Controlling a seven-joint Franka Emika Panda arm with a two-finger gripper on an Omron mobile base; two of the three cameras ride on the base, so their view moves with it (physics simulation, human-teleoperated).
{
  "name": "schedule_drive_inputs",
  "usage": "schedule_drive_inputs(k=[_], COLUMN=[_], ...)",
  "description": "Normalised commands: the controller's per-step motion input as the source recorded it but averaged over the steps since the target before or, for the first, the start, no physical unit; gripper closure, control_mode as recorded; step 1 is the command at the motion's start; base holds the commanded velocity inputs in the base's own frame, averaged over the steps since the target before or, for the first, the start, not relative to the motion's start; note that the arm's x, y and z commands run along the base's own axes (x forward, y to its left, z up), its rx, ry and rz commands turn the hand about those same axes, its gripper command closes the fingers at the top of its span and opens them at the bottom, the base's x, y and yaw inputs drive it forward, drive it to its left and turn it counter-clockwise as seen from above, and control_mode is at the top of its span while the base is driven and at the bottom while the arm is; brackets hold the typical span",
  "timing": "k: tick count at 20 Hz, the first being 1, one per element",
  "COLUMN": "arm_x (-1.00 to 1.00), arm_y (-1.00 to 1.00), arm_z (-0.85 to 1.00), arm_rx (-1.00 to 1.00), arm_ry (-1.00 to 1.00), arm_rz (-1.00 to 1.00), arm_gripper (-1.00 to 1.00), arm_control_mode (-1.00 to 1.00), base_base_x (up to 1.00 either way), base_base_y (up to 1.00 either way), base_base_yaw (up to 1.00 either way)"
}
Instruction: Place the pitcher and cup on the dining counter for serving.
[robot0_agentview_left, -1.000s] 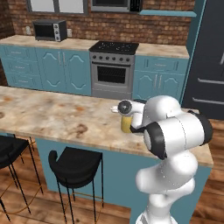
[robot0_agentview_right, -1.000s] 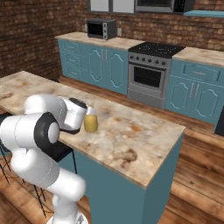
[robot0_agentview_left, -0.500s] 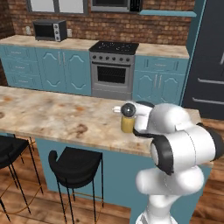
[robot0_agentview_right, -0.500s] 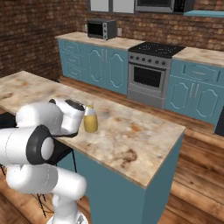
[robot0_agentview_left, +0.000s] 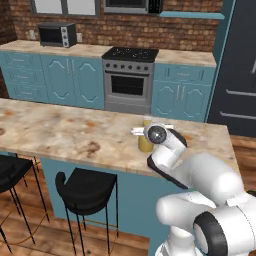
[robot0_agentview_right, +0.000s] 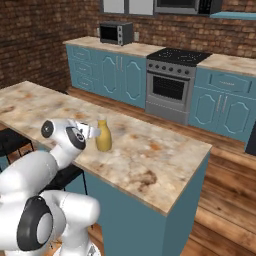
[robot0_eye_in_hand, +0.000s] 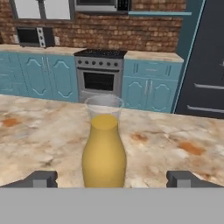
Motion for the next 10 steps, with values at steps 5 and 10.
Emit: schedule_drive_inputs(k=[5,10], arm_x=[-0.50,-0.43], arm_y=[-0.01,0.00], arm_z=[1.00,0.96], arm_rx=[0.03,0.02], arm_ry=[0.11,0.15], arm_rz=[0.02,0.00], arm_gripper=[-1.00,-1.00], arm_control_mode=[-1.00,-1.00], base_base_x=[0.00,0.00], base_base_y=[0.00,0.00], base_base_yaw=[0.00,0.00])
